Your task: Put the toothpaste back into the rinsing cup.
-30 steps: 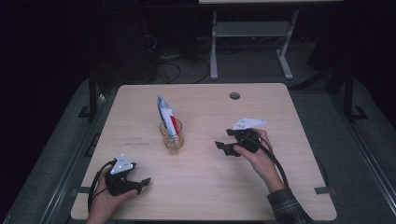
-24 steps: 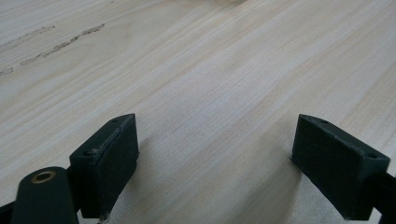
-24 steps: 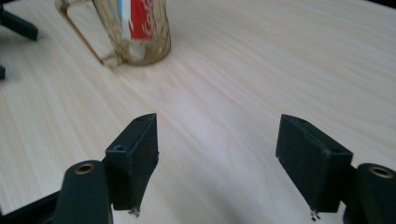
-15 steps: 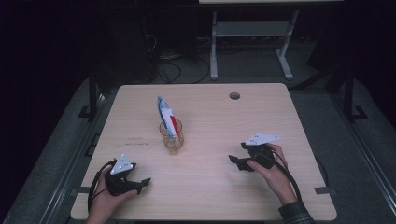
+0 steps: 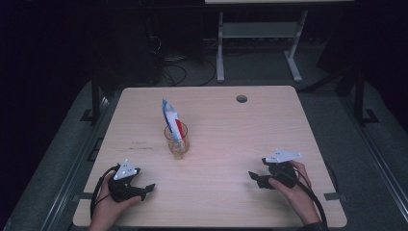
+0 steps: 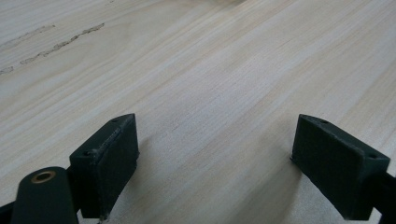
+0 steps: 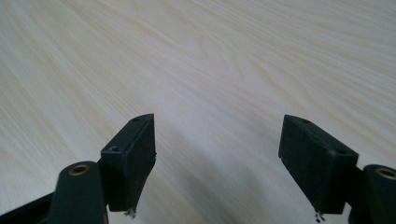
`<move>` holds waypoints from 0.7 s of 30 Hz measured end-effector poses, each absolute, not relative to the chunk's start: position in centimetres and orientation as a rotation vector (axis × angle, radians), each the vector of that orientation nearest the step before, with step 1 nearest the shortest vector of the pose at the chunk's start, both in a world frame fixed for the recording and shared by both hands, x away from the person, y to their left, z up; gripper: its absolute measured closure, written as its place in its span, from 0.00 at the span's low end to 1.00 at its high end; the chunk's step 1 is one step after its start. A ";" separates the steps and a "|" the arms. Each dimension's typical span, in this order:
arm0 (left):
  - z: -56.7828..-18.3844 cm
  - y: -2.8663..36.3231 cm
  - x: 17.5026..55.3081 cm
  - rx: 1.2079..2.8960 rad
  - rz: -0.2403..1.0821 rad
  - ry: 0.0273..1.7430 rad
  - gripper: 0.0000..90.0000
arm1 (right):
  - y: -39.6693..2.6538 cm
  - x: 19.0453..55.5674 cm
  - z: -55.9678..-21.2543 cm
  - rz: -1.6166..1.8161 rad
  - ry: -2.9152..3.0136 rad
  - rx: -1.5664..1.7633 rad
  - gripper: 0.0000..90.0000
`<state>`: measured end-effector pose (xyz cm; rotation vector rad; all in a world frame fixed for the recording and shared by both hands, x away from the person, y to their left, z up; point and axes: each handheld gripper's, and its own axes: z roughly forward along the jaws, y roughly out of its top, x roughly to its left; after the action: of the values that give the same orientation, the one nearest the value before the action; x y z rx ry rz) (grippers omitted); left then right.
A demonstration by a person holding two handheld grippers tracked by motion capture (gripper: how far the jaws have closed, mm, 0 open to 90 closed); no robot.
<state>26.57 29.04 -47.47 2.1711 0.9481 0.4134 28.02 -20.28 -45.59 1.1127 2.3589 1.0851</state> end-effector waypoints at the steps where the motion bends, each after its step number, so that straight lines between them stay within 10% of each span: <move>1: -47.5 29.0 26.6 2.171 0.413 0.948 0.15 | -20.5 27.8 -45.7 1.083 2.356 1.116 0.30; 21: -47.5 29.1 26.6 2.173 0.415 0.946 0.15 | -23.9 25.8 -47.7 0.972 2.328 1.187 0.26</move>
<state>26.58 29.05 -47.47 2.1729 0.9462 0.4150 25.77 -23.85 -47.66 1.1872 2.3281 0.9716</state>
